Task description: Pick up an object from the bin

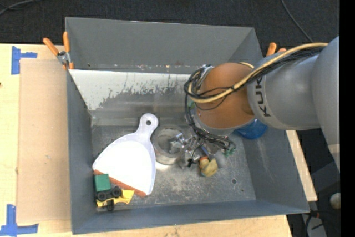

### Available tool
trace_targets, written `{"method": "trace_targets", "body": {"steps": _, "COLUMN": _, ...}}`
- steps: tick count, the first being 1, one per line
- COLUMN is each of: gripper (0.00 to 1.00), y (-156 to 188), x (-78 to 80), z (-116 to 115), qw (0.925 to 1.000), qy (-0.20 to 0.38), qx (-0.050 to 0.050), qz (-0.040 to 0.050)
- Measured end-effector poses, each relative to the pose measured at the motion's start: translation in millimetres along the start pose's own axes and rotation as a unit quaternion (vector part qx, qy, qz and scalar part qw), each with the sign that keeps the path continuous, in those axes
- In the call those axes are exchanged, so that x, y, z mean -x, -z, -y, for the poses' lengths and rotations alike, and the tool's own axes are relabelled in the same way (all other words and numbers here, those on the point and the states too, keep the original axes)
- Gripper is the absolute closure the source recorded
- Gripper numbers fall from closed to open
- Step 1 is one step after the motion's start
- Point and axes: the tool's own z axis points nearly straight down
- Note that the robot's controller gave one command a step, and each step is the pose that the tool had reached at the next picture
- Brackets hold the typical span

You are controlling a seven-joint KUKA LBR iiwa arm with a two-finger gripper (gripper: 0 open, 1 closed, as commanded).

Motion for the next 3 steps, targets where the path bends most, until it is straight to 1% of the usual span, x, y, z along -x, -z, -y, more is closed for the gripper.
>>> {"method": "trace_targets", "body": {"steps": 3, "gripper": 1.0, "y": 0.0, "x": 0.0, "z": 0.0, "qw": 1.0, "qy": -0.001, "qx": 0.0, "qz": 0.0}}
